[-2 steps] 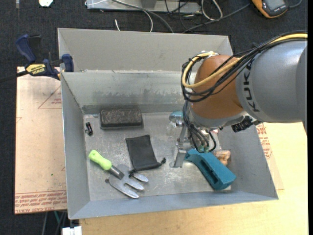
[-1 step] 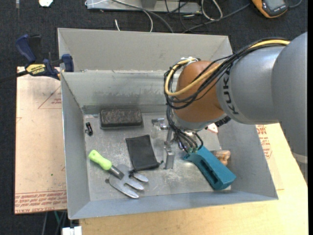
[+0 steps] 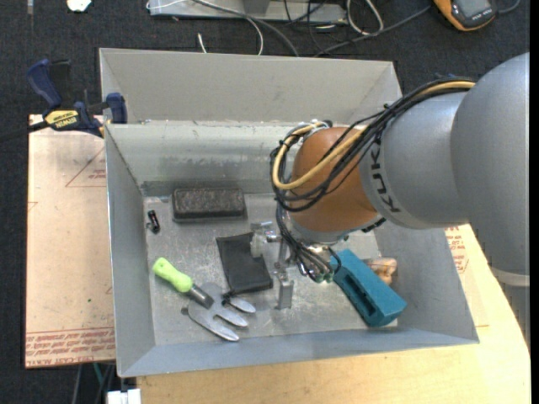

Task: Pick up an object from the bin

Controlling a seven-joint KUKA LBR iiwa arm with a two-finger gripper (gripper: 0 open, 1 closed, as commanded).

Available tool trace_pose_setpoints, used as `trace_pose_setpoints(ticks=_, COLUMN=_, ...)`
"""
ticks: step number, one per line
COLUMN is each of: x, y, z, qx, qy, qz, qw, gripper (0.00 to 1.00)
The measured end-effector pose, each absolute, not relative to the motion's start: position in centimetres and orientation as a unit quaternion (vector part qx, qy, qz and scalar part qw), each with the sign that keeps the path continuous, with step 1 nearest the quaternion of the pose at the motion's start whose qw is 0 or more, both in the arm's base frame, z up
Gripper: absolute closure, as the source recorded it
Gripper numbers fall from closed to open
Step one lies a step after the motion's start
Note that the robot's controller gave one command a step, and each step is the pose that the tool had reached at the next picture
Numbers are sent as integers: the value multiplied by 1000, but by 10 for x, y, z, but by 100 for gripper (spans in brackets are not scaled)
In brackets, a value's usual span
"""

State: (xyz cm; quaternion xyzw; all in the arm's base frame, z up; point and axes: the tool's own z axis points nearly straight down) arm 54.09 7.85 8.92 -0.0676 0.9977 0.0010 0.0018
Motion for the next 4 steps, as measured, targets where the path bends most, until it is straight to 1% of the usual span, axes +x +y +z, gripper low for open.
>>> trace_pose_setpoints(ticks=1, x=554, y=97, z=71, qx=-124, qy=992, qz=1, qw=1, gripper=100)
trace_pose_setpoints(ticks=2, x=554, y=97, z=71, qx=-124, qy=992, qz=1, qw=1, gripper=100)
trace_pose_setpoints(ticks=3, x=553, y=94, z=133, qx=-149, qy=989, qz=2, qw=1, gripper=100)
trace_pose_setpoints(ticks=4, x=543, y=84, z=209, qx=-180, qy=984, qz=2, qw=-1, gripper=100)
